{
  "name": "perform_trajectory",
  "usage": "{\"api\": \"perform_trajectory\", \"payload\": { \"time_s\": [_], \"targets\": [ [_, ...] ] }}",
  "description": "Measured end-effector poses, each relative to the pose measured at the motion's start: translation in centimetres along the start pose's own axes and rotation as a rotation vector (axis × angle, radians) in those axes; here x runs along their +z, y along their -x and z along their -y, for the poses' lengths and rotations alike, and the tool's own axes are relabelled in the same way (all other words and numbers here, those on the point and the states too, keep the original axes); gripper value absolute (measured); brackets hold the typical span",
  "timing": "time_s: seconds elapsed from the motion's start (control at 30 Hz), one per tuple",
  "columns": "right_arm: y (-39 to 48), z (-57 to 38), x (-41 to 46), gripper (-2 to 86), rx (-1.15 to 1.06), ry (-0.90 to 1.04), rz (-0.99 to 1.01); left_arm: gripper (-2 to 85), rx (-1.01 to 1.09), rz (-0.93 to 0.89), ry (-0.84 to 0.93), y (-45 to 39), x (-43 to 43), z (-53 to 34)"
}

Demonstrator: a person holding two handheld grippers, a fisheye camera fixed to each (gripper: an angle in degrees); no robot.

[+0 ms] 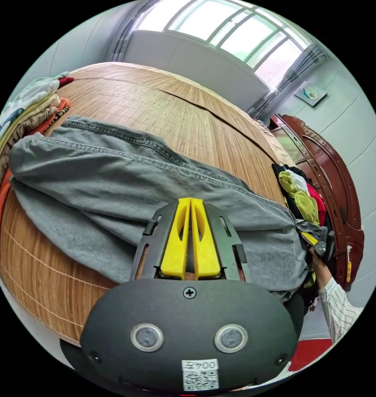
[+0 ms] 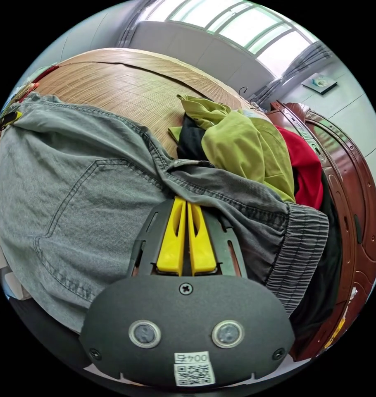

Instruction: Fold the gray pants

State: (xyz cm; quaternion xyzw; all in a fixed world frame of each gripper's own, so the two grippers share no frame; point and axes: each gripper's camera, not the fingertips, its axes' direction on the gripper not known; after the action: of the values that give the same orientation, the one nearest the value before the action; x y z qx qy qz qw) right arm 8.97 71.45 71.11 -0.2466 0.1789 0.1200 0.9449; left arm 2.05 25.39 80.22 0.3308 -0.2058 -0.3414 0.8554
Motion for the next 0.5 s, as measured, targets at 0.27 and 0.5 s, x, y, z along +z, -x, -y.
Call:
{"api": "perform_trajectory", "payload": {
  "time_s": [0.27, 0.5],
  "targets": [
    [-3.7, 1.1, -2.6, -0.8, 0.082, -0.024, 0.069, 0.3, 0.069, -0.046, -0.046, -1.4, -2.9, -0.6],
    [-1.5, 4.5, -11.5, -0.7, 0.086, -0.264, 0.271, 0.8, 0.213, 0.221, -0.031, 3.0, -8.9, -2.7]
  ]
}}
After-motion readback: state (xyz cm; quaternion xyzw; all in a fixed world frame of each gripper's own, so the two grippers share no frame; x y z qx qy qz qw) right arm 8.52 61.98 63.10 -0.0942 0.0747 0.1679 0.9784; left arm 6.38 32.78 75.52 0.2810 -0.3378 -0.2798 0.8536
